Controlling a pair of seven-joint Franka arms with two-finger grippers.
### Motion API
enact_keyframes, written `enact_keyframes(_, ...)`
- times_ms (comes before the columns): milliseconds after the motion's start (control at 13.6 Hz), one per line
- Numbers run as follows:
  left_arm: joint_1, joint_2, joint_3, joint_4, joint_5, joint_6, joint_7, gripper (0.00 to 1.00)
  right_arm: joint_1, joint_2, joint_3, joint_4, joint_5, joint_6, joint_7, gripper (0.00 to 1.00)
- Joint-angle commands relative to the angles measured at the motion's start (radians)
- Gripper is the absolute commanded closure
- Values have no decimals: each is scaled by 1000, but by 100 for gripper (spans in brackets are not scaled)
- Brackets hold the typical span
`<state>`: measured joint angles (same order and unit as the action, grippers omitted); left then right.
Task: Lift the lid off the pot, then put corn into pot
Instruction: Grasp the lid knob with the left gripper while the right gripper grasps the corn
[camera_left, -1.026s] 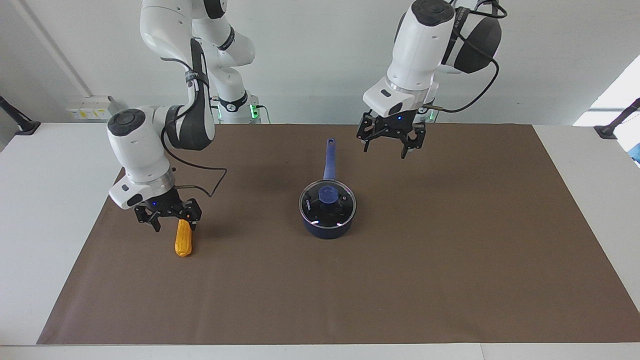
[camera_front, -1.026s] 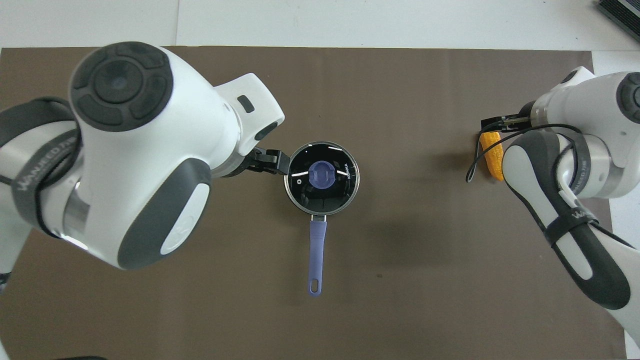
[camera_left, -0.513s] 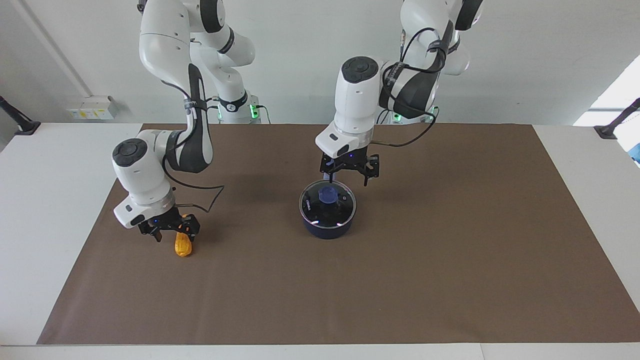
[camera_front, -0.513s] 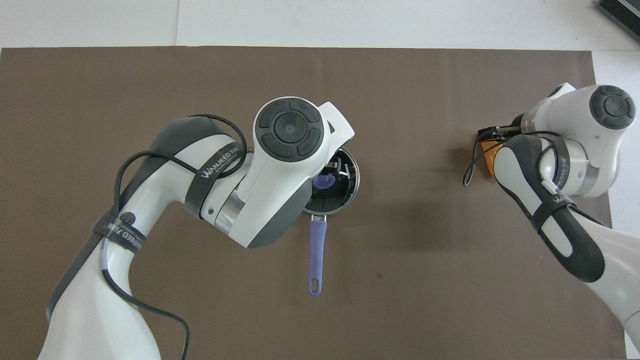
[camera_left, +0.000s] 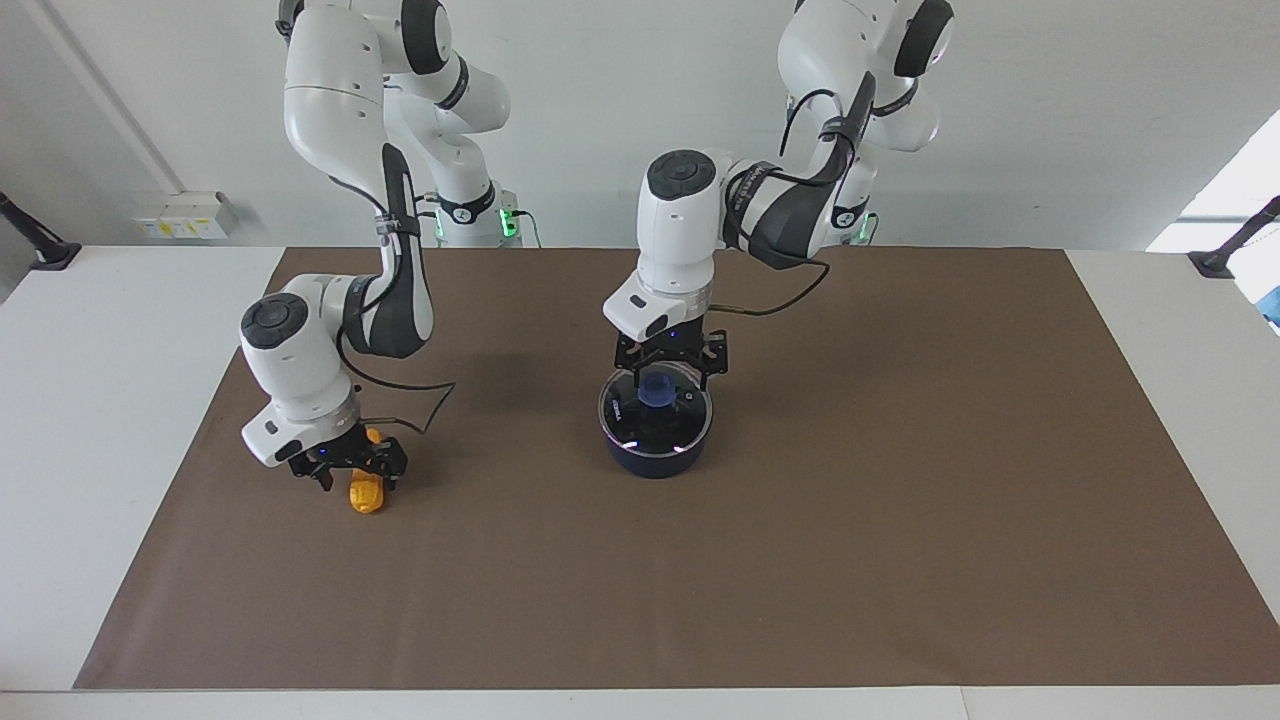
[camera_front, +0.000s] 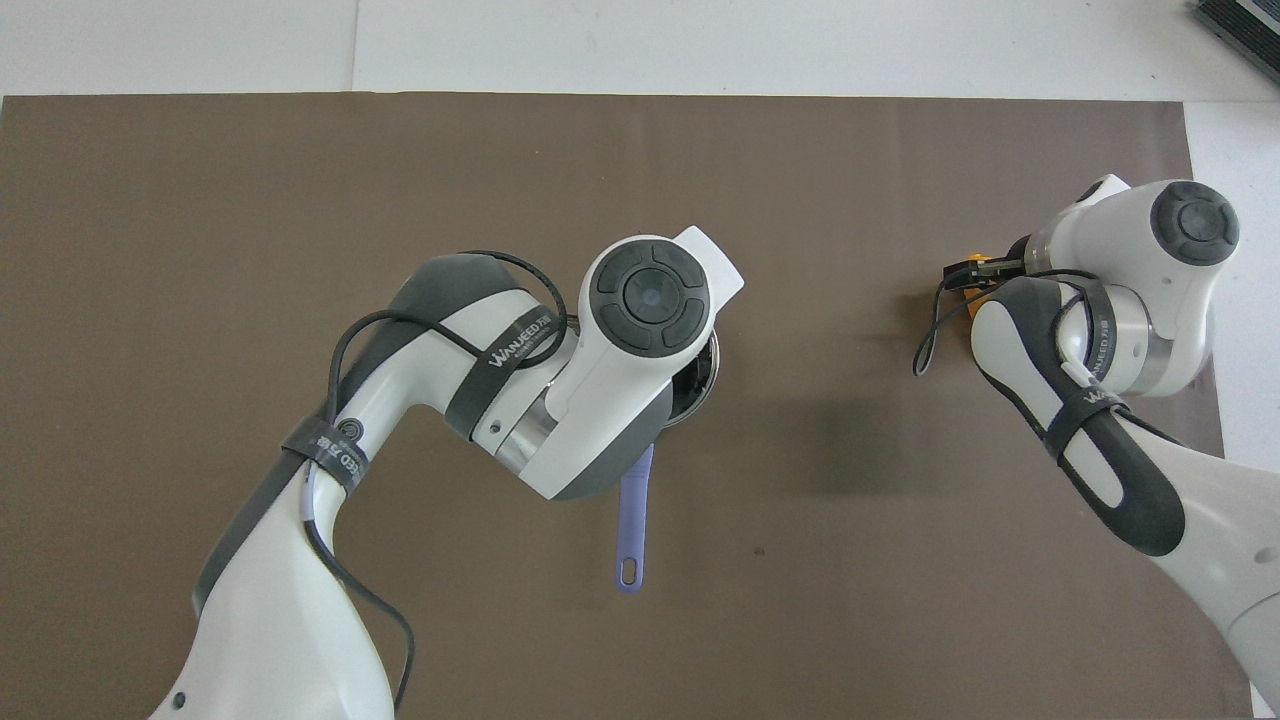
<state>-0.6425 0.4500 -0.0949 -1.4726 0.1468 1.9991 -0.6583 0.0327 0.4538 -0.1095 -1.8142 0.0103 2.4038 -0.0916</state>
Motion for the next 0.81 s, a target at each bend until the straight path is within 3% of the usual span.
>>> enact_keyframes(0,-28,10,14,-20,34,58,-60,0,-5,-3,7,-14,-12,21,1,59)
enact_keyframes(73,-25,10,14,-23,33,73,-60,0,-4,-3,7,-14,-12,17,1,100)
enact_keyframes(513,-23,3,15,-75,34,93,-61,0,4,-4,5,7,-13,-3,12,100)
enact_keyframes(733,-25,-4,15,-75,34,83,-63,0,4,-53,5,32,-13,-75,10,100)
